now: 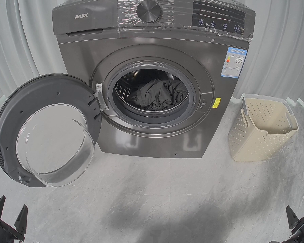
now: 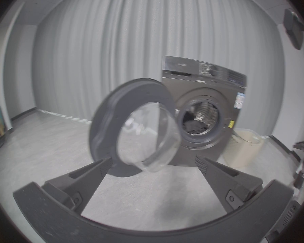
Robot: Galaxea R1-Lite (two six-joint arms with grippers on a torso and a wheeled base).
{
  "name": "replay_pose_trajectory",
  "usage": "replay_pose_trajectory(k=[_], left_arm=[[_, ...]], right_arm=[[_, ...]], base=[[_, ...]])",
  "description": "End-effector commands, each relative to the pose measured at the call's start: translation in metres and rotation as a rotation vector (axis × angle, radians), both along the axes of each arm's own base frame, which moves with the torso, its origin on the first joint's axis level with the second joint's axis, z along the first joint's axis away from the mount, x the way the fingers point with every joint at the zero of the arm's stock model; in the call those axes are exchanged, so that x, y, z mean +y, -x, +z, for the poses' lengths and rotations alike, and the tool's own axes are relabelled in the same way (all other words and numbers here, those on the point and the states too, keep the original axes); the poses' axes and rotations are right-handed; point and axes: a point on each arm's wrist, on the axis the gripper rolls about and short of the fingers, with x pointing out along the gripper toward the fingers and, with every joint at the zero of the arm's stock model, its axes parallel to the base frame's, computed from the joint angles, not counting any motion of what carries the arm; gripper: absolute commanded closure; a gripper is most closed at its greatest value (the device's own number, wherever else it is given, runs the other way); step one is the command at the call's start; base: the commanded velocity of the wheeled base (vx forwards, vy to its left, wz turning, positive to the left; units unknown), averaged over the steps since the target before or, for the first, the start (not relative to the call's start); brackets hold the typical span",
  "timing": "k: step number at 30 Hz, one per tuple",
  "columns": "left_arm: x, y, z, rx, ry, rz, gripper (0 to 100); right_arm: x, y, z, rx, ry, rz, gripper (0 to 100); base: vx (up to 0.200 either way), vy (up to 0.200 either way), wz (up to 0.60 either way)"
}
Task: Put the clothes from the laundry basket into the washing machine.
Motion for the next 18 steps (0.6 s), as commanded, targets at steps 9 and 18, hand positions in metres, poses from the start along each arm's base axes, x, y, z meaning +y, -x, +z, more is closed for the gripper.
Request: replay_pose_trajectory(k=[9,18], left_arm=[[-0.0052,0.0136,-0.0132,-0.085,0.005,0.088,0],[-0.0085,0.0125,-0.0185,-0.018,-0.106,-0.073,0]], right_arm=[[0.0029,0.0104,0.0041,-0.148,-0.002,0.005,0],[0.005,0.0104,0.0037,-0.147,0.002,0.109,0]], base=[[0.0,0.0,0.0],[0.0,0.0,0.0]])
